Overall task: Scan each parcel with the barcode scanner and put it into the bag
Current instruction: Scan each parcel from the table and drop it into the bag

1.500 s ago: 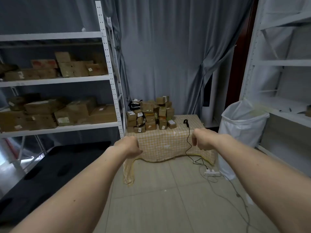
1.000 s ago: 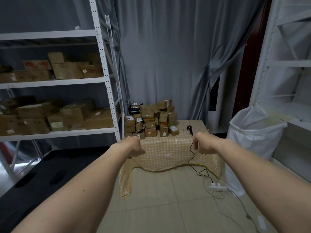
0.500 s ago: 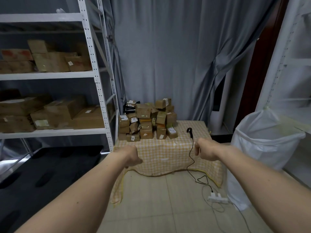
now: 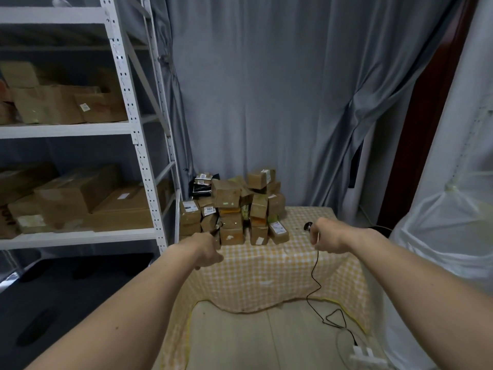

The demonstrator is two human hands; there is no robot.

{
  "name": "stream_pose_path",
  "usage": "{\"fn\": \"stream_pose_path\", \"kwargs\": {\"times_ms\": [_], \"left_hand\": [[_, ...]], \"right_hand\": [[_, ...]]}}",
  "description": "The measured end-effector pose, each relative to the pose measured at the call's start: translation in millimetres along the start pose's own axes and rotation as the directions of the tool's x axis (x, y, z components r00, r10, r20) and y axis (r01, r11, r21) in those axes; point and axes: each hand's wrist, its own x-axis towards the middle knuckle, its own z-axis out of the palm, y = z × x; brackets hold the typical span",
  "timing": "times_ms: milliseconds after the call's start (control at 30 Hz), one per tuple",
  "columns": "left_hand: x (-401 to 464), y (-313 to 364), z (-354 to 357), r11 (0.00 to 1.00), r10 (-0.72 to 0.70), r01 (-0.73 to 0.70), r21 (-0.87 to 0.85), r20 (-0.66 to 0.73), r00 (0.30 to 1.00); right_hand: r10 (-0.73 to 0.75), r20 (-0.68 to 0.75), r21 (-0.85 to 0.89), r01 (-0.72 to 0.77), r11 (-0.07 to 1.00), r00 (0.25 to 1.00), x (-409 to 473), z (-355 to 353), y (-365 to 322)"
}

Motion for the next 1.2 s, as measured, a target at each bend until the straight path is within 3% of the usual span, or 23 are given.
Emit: {"fn": "stream_pose_path", "kwargs": {"times_ms": [567,867,1200], "left_hand": [[187,21,-11,0.998,0.018,-0.023,0.053,0.091,0.996],[312,100,-41,0.999,0.036,-0.037,0.015,0.047,0.998],[427,158,-21,0.998,0.047,-0.047,0.045,0.002,0.999]], "right_hand": [[0.092,0.085,0.003,-0.092,0.996,0.992,176,12,51],[0.096,0.176,0.035,-0.104,0.994,0.98,285,-12,119],[0.083,0.11,0.074,-0.091,0.993,0.991,391,-22,182]]}}
